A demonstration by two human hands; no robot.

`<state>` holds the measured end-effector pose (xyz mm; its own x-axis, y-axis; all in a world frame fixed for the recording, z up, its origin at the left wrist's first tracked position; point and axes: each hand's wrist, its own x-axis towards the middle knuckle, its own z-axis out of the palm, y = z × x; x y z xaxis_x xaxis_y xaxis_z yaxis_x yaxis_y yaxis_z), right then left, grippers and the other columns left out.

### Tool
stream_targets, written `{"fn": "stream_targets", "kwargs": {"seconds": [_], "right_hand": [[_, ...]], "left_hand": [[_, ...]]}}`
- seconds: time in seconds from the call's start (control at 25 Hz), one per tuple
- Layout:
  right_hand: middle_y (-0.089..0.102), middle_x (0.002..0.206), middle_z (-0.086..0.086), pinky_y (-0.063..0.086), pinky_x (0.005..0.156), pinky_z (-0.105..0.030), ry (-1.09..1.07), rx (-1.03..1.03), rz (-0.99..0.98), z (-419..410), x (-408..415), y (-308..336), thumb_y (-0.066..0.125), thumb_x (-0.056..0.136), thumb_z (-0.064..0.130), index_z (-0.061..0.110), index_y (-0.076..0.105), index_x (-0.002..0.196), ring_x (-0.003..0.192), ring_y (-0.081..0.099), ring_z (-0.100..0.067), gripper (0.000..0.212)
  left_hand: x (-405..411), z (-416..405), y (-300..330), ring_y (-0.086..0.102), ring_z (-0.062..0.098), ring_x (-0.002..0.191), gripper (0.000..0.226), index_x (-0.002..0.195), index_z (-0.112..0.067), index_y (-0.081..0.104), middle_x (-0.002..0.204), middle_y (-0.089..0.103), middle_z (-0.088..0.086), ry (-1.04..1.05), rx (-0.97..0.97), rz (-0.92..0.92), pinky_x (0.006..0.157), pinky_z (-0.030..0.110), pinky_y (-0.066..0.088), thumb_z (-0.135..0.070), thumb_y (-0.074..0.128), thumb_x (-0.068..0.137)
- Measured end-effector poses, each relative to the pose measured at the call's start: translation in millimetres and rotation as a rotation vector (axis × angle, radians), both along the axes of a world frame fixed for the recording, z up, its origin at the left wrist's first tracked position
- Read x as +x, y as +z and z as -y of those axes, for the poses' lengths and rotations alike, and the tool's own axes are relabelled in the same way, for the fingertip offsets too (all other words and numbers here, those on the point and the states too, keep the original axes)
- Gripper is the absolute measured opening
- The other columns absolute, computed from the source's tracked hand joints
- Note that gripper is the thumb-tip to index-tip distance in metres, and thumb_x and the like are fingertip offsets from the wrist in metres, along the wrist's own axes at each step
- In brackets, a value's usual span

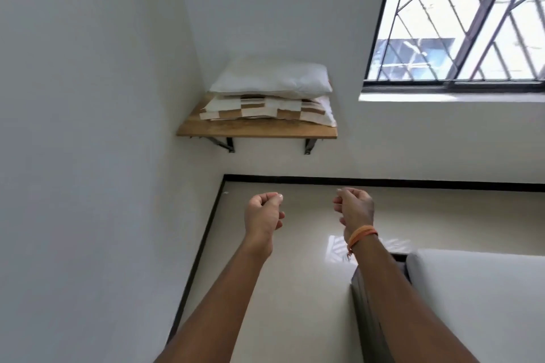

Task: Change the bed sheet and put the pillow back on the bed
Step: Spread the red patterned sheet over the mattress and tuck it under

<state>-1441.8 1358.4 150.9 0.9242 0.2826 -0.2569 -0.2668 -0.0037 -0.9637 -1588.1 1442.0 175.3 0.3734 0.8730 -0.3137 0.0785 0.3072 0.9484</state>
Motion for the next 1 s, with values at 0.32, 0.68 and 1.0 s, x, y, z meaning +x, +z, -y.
{"fn": "stream_targets", "kwargs": {"seconds": [0.32, 0.68, 1.0], "right_hand": [[0.063, 0.073, -0.004, 0.038, 0.044, -0.016, -0.274, 0.009, 0.031, -97.9, 181.7, 15.8, 0.059, 0.090, 0.009, 0.012, 0.058, 0.094, 0.058, 0.055, -0.010, 0.005], [0.064, 0.069, -0.001, 0.036, 0.051, -0.022, -0.714, 0.001, -0.029, -156.0, 374.1, 13.5, 0.061, 0.089, 0.014, 0.018, 0.058, 0.089, 0.056, 0.054, -0.012, 0.005], [0.065, 0.069, 0.000, 0.035, 0.052, -0.023, -1.039, 0.001, -0.038, -94.8, 547.8, -8.8, 0.061, 0.087, 0.016, 0.020, 0.056, 0.087, 0.055, 0.055, -0.012, 0.006]], "left_hand": [[218.3, -135.8, 21.8, 0.058, 0.014, 0.069, 0.002, 0.094, -0.016, 0.062, 0.085, 0.062, 0.000, -0.323, -0.014, 0.027, 0.065, 0.029, 0.050, -0.017, 0.060, 0.095], [479.9, -217.7, 21.8, 0.057, 0.015, 0.063, 0.003, 0.090, -0.016, 0.061, 0.082, 0.062, 0.000, -0.761, -0.022, 0.036, 0.057, 0.027, 0.047, -0.016, 0.061, 0.093], [697.3, -169.9, -2.1, 0.054, 0.013, 0.058, 0.002, 0.090, -0.015, 0.062, 0.083, 0.060, 0.002, -1.057, -0.069, 0.034, 0.052, 0.025, 0.045, -0.015, 0.063, 0.091]]}}
